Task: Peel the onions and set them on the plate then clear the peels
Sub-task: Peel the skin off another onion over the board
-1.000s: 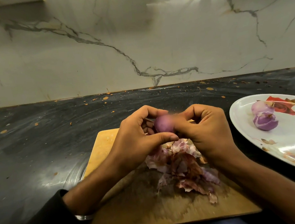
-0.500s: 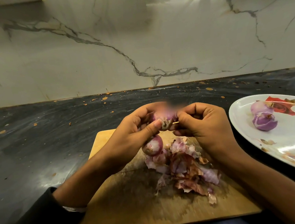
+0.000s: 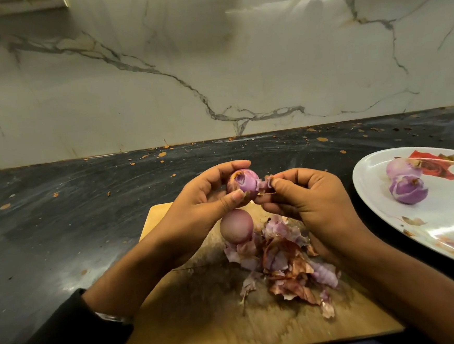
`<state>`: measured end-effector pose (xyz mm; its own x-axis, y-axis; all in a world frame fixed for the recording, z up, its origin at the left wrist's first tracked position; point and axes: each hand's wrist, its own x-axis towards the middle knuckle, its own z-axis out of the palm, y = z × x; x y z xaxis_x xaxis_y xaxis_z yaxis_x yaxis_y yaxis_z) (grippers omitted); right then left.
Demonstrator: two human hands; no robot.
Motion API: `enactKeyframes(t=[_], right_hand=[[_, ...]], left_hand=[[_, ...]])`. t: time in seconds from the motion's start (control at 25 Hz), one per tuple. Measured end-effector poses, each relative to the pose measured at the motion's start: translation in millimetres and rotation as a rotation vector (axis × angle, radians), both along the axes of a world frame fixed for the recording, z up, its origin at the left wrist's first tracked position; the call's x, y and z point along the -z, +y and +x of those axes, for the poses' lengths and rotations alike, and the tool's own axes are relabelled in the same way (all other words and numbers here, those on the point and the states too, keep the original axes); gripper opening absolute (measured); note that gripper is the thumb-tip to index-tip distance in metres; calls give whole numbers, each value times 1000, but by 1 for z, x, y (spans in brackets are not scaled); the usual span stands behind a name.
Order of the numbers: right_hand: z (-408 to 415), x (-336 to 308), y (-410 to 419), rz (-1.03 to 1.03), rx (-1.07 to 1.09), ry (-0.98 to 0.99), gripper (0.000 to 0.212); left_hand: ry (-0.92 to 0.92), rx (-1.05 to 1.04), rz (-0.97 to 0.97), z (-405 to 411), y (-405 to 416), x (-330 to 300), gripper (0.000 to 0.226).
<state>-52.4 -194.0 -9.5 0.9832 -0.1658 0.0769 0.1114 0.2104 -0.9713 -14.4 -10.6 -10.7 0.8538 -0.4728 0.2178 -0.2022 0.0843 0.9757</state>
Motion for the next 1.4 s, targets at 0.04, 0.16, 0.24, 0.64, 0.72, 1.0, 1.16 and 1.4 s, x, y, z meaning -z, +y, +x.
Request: enactKeyframes(t=[0.04, 0.16, 0.24, 0.64, 0.72, 1.0, 1.16, 1.4], right_hand=[[1, 0, 0, 31, -5, 20, 8], [1, -2, 2, 159, -45, 109, 10], [1, -3, 3, 247, -70, 173, 13], [-7, -4, -5, -390, -65, 94, 4], [-6, -6, -7, -586, -52, 54, 11], [-4, -13, -13, -494, -110, 43, 31], [-4, -11, -10, -319, -187, 6, 37], [-6, -4, -8, -342, -123, -78, 10]], left_hand=[[16, 5, -20, 0, 0, 0, 47], [73, 29, -81, 0, -1, -2, 48], [102, 55, -120, 1, 0, -2, 47], [68, 14, -102, -3, 0, -4, 46], [28, 9, -54, -5, 1, -5, 44], [-17, -3, 4, -6, 3, -6, 43], [-34, -20, -4, -7, 2, -6, 43], [-68, -63, 19, -8, 0, -6, 46]])
